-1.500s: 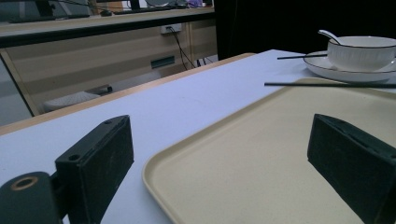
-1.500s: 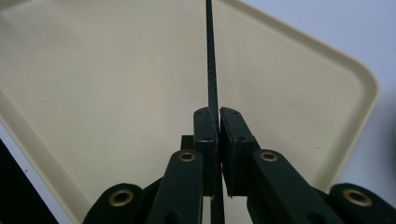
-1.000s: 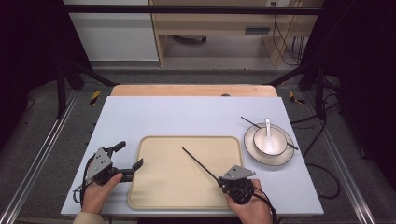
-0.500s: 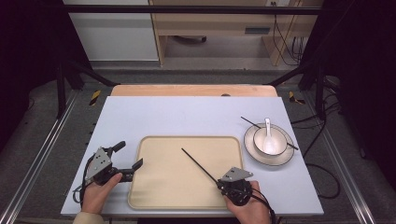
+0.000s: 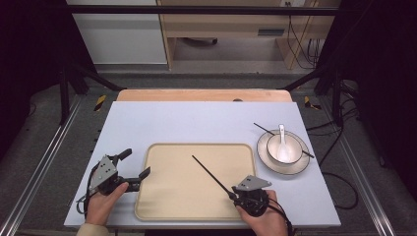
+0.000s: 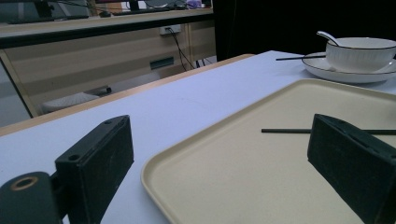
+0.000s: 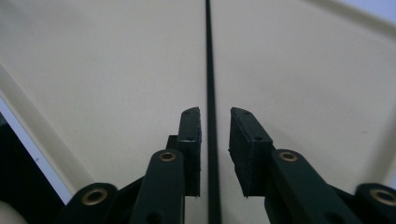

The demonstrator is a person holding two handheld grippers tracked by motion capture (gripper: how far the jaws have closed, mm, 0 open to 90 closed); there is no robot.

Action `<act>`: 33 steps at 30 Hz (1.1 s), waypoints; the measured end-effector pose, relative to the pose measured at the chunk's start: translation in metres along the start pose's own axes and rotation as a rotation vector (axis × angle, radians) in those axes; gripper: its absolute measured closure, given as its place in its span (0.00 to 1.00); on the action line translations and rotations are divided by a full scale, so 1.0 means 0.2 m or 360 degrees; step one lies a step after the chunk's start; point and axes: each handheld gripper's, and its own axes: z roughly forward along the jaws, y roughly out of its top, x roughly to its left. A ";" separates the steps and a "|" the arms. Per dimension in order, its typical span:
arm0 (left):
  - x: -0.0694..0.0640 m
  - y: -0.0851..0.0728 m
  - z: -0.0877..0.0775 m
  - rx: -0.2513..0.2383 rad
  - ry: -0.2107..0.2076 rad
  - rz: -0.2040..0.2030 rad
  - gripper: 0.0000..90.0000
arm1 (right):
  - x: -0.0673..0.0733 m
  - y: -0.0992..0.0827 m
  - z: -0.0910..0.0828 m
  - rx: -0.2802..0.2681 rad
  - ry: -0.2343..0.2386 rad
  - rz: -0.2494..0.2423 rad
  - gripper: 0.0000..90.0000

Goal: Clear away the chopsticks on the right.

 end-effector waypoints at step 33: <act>0.00 -0.01 0.00 0.0022 0.0010 0.0007 0.08 | -1.30 -0.12 -0.31 0.0030 -0.0346 0.0126 0.81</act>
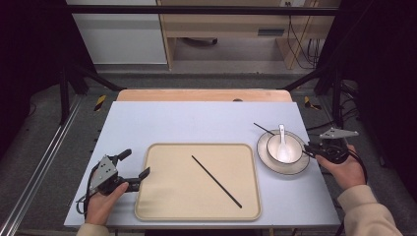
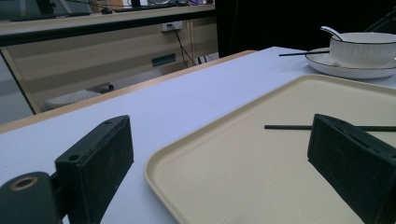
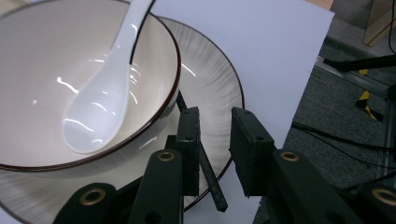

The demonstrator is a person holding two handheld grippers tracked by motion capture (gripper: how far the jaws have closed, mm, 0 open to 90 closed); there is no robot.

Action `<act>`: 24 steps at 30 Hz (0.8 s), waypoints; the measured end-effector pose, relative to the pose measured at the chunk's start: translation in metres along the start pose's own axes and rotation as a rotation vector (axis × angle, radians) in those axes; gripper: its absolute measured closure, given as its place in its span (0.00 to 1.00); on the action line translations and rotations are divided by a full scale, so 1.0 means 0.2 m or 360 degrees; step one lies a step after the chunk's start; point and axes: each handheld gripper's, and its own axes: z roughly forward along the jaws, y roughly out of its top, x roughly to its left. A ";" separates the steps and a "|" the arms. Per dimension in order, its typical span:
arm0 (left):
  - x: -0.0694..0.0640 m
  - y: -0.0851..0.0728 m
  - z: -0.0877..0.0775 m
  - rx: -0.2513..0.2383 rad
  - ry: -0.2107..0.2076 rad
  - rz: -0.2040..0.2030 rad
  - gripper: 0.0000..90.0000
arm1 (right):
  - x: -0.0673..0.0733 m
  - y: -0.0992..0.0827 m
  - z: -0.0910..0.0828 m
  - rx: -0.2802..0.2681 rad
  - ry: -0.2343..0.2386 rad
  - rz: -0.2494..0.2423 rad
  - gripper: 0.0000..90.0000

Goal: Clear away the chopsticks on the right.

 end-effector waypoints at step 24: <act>0.00 0.00 0.00 0.0001 0.0001 -0.0001 0.08 | 0.04 -0.06 0.07 0.0035 0.0039 -0.0018 0.95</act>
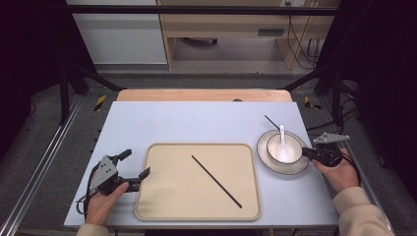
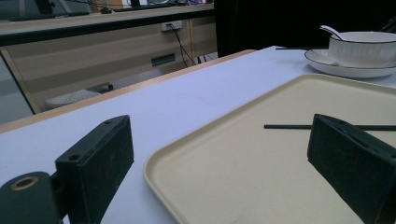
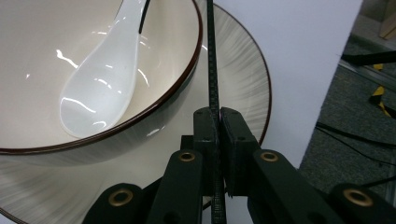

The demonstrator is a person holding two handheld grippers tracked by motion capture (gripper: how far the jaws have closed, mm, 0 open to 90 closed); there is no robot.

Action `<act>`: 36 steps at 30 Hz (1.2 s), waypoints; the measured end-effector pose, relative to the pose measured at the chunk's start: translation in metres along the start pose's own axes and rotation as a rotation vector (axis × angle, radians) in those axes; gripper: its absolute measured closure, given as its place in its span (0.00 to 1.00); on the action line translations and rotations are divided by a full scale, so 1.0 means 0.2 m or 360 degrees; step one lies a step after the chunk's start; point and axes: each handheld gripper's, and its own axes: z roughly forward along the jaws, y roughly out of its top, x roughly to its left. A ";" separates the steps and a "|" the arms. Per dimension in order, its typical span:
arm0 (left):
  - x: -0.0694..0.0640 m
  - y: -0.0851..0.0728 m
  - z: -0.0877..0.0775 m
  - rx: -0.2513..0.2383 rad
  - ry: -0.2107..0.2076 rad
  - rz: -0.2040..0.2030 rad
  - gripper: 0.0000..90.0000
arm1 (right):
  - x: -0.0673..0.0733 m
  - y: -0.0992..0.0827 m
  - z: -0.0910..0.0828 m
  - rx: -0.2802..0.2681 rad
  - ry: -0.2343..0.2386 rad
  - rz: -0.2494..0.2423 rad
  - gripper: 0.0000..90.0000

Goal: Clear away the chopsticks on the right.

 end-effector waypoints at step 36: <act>-0.02 0.01 0.02 0.0010 -0.0011 0.0031 0.08 | 1.09 0.16 -0.09 -0.0112 0.0263 -0.0134 0.95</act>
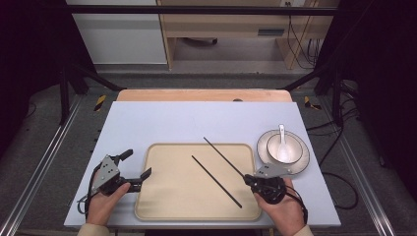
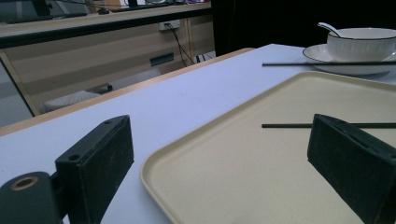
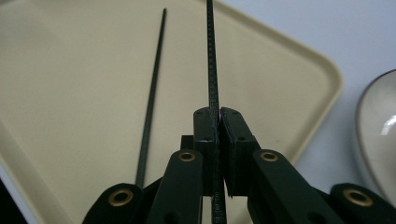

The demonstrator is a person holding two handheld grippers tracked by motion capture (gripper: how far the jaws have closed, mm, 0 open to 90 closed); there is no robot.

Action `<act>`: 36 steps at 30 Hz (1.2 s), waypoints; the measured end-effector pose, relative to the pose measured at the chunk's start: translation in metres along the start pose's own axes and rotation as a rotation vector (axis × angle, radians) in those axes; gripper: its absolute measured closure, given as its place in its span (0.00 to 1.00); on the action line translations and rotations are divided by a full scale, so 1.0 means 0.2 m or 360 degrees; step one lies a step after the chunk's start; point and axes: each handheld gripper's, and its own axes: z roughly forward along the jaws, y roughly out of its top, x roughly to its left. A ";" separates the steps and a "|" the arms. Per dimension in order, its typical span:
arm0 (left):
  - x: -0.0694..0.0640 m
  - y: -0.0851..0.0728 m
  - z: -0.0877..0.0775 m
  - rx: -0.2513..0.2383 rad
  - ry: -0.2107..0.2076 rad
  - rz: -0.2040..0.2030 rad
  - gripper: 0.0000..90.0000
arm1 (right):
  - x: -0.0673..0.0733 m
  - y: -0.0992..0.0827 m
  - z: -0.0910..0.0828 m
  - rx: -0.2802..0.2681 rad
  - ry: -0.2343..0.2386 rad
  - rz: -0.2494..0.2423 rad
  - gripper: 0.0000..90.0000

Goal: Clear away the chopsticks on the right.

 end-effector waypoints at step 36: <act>-0.01 0.00 0.01 0.0006 -0.0021 0.0001 0.08 | 0.11 -0.05 0.14 0.0116 0.0194 0.0056 0.84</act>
